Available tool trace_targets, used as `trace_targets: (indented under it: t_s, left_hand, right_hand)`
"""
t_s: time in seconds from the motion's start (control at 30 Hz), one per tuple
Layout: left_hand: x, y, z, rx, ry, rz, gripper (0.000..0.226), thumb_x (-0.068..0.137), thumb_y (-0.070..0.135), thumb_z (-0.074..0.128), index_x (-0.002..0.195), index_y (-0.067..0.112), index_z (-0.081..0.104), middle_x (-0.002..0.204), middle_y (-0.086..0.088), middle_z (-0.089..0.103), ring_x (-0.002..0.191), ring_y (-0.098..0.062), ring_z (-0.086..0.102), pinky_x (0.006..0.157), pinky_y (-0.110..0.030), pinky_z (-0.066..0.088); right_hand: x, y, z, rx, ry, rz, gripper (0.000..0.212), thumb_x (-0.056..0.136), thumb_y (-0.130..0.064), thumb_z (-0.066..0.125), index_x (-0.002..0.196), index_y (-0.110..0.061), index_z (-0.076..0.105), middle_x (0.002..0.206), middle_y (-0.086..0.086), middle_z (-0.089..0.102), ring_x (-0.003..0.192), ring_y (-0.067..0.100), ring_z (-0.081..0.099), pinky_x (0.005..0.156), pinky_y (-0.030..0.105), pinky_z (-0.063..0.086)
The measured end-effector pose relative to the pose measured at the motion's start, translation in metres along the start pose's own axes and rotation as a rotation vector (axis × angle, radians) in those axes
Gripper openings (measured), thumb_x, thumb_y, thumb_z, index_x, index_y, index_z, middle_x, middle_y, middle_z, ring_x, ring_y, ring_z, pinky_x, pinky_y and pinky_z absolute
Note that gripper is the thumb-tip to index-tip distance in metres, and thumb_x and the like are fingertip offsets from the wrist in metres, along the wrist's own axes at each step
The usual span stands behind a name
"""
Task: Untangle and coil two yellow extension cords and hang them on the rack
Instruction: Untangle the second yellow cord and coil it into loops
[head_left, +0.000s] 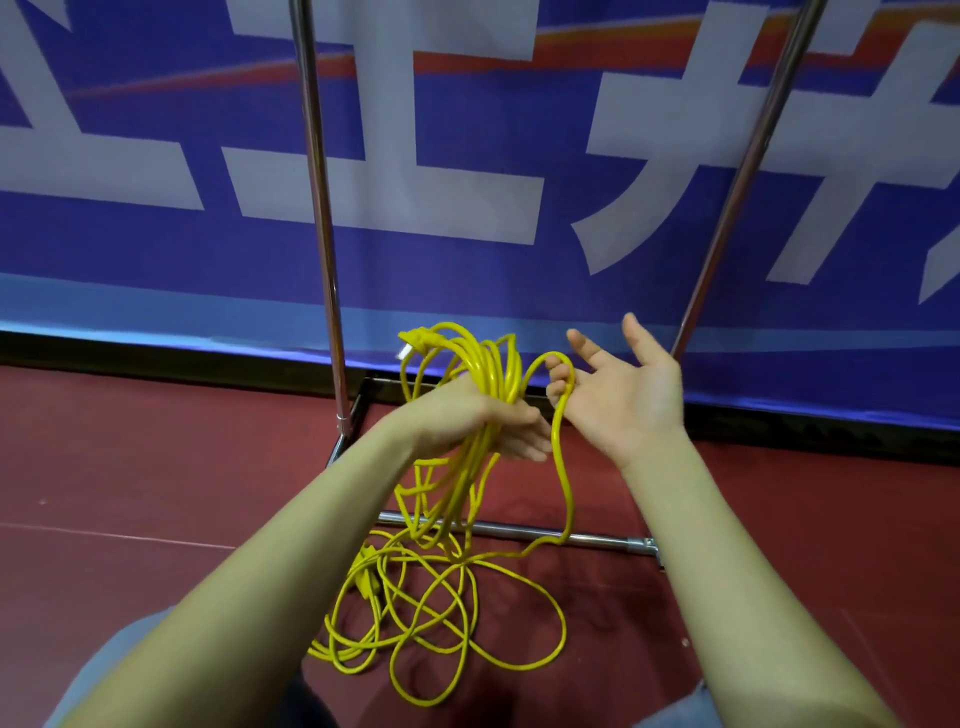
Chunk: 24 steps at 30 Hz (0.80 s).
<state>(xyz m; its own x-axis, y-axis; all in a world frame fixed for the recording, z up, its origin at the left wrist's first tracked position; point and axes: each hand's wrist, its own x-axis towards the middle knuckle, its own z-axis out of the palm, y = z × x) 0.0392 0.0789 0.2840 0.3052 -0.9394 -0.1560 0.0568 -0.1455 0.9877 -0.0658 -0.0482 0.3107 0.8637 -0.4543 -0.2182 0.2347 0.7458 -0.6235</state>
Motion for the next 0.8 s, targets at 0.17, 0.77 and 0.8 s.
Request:
trace_targets:
  t_s: [0.17,0.77,0.8]
  left_hand:
    - [0.001,-0.008,0.009,-0.003,-0.148,0.09,0.015,0.093,0.002,0.05,0.097,0.002,0.064,0.088,-0.006,0.074,0.082,-0.019,0.071,0.083,-0.03,0.056]
    - [0.009,0.009,-0.019,-0.746,0.492,0.145,0.021,0.098,0.011,0.044,0.086,0.006,0.06,0.071,-0.002,0.073,0.059,-0.006,0.068,0.054,-0.015,0.053]
    - [0.008,0.009,-0.022,-0.746,0.487,0.135,0.021,0.099,0.012,0.044,0.087,0.005,0.06,0.072,-0.002,0.073,0.061,-0.007,0.069,0.055,-0.016,0.054]
  right_hand:
    - [0.002,0.0,0.003,0.101,0.032,-0.058,0.055,0.089,-0.054,0.047,0.107,-0.003,0.054,0.104,0.023,0.046,0.082,0.027,0.043,0.072,0.03,0.039]
    - [0.009,0.025,-0.029,-0.933,-0.279,0.047,0.02,0.096,-0.013,0.046,0.093,-0.008,0.065,0.082,0.005,0.073,0.079,0.01,0.069,0.072,0.016,0.049]
    - [0.009,0.028,-0.028,-0.95,-0.295,0.005,0.016,0.094,-0.008,0.049,0.092,-0.008,0.065,0.078,0.003,0.073,0.075,0.01,0.069,0.071,0.017,0.05]
